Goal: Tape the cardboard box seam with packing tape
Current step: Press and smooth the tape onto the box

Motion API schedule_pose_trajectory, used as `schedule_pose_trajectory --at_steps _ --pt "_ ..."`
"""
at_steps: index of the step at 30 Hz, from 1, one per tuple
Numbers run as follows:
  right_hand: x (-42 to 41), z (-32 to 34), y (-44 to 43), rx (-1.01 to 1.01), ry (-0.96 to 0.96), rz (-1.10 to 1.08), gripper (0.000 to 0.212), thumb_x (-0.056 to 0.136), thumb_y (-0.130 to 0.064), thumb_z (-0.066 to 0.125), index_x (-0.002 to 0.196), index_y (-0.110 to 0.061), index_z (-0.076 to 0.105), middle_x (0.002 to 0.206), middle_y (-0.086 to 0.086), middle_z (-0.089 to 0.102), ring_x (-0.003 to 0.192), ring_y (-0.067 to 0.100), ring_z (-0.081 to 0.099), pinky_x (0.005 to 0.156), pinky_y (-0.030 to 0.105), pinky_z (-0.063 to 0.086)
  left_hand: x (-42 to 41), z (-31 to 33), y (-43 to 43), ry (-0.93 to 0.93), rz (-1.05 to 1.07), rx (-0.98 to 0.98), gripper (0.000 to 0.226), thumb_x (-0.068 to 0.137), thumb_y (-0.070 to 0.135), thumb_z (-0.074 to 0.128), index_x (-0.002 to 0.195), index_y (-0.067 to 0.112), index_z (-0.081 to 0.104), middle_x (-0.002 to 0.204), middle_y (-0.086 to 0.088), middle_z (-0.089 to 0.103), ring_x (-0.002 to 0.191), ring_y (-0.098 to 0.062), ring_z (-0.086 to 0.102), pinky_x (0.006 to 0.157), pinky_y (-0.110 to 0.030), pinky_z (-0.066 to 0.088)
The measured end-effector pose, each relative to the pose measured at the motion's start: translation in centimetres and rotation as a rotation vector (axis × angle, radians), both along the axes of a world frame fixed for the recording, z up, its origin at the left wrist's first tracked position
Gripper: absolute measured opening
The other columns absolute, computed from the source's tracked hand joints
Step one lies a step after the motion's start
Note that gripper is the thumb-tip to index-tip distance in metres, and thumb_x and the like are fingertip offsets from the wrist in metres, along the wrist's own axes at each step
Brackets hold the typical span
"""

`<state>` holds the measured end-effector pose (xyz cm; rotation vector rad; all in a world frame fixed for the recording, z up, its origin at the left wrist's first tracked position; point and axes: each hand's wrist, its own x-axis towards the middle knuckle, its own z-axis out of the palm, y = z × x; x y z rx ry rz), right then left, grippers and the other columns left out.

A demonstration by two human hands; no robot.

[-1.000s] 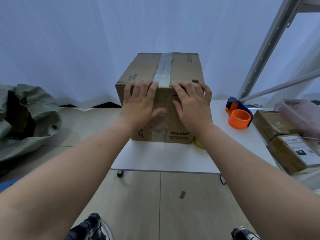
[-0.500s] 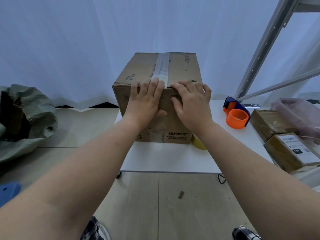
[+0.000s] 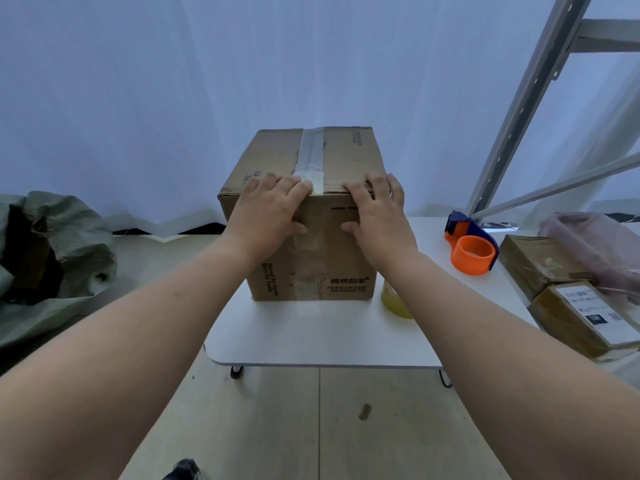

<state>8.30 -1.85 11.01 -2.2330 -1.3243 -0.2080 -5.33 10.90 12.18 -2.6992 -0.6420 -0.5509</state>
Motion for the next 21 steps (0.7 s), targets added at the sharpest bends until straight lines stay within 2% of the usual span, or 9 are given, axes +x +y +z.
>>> schedule_pose_trajectory --at_steps 7,10,16,21 --pt "1.0 0.2 3.7 -0.024 -0.018 0.018 0.059 0.086 -0.02 0.064 0.137 -0.026 0.035 0.146 0.008 0.024 0.142 0.031 0.007 0.1 0.049 0.042 1.2 1.1 2.4 0.009 0.082 -0.061 0.045 0.086 0.035 0.063 0.126 0.02 0.047 0.131 -0.005 0.053 0.122 -0.03 0.044 0.101 -0.044 0.033" --pt "1.2 0.0 4.5 -0.011 -0.02 0.016 0.061 0.086 -0.021 0.064 0.139 -0.026 0.033 0.147 0.007 0.023 0.142 0.031 0.006 0.099 0.049 0.042 1.6 1.4 3.0 0.036 0.101 -0.056 0.045 0.087 0.034 0.062 0.125 0.019 0.045 0.131 -0.006 0.052 0.121 -0.03 0.044 0.101 -0.044 0.033" --pt "1.3 0.2 3.7 -0.076 -0.081 0.027 0.064 0.09 -0.027 0.058 0.144 -0.029 0.022 0.154 0.006 0.015 0.144 0.03 0.003 0.1 0.049 0.042 1.3 0.4 2.2 0.032 0.142 -0.093 0.055 0.09 0.035 0.056 0.136 0.019 0.033 0.145 -0.007 0.036 0.132 -0.032 0.032 0.108 -0.048 0.024" --pt "1.6 0.9 0.9 -0.13 -0.094 0.017 0.072 0.092 -0.021 0.052 0.149 -0.026 0.008 0.158 0.009 0.003 0.144 0.029 0.013 0.099 0.047 0.043 1.0 1.4 1.1 0.112 0.206 -0.214 0.072 0.09 0.041 0.053 0.148 0.018 0.017 0.157 -0.016 0.013 0.143 -0.037 0.018 0.116 -0.049 0.013"
